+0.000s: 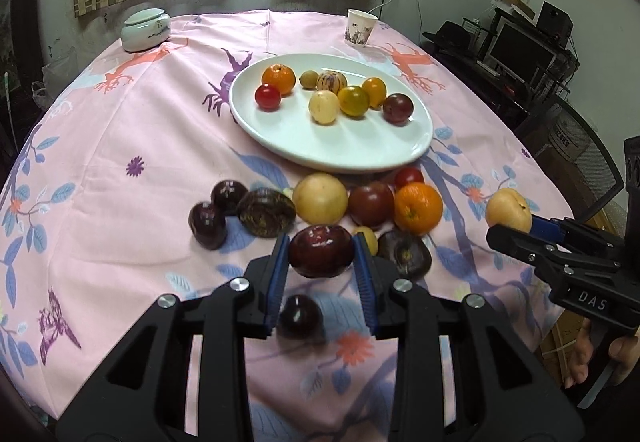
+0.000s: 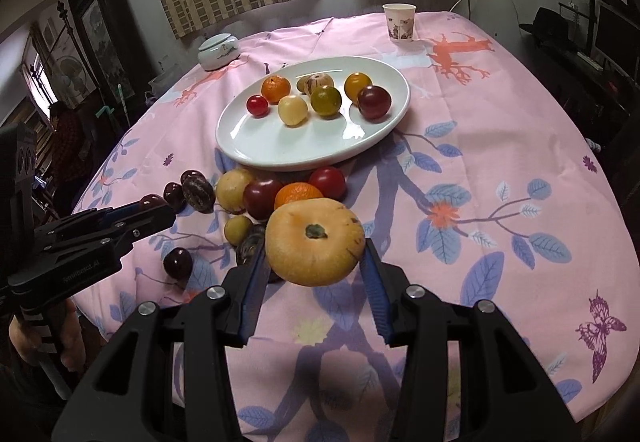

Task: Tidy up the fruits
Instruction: 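Lower the persimmon and plum onto the white plate and open both tools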

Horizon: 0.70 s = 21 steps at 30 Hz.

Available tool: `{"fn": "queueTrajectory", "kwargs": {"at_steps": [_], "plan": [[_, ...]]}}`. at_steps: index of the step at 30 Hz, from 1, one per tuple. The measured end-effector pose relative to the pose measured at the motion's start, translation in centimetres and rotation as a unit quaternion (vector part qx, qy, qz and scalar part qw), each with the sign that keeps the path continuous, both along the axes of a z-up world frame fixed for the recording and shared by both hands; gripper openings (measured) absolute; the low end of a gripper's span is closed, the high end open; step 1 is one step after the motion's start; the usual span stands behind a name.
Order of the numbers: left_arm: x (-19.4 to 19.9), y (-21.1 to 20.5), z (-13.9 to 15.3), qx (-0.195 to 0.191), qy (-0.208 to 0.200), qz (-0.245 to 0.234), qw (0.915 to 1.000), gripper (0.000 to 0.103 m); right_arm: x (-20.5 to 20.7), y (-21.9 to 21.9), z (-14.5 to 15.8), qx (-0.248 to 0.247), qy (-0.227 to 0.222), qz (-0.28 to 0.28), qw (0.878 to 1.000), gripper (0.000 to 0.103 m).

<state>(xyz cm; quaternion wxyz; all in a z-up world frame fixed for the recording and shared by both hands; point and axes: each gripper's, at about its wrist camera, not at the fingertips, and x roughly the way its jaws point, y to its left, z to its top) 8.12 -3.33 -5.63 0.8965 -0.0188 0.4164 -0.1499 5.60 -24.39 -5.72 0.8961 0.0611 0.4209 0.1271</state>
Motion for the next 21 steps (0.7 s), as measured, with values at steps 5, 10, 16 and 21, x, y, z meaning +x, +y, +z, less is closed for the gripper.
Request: {"fn": "queueTrajectory", "kwargs": {"at_steps": [5, 10, 16, 21], "plan": [[4.8, -0.3, 1.5, 0.012, -0.009, -0.004, 0.9999, 0.032, 4.4, 0.8, 1.2, -0.008, 0.004, 0.023, 1.000, 0.046], [13.8, -1.6, 3.0, 0.044, 0.001, 0.006, 0.9990, 0.033, 11.4, 2.5, 3.2, -0.049, -0.016, 0.038, 0.998, 0.046], [20.9, -2.8, 2.3, 0.030, 0.045, 0.012, 0.9985, 0.033, 19.8, 3.4, 2.0, -0.091, 0.007, 0.026, 0.996, 0.046], [22.1, -3.7, 0.8, 0.039, 0.057, 0.007, 0.9976, 0.033, 23.0, 3.6, 0.6, -0.082, 0.032, 0.031, 0.996, 0.046]]}}
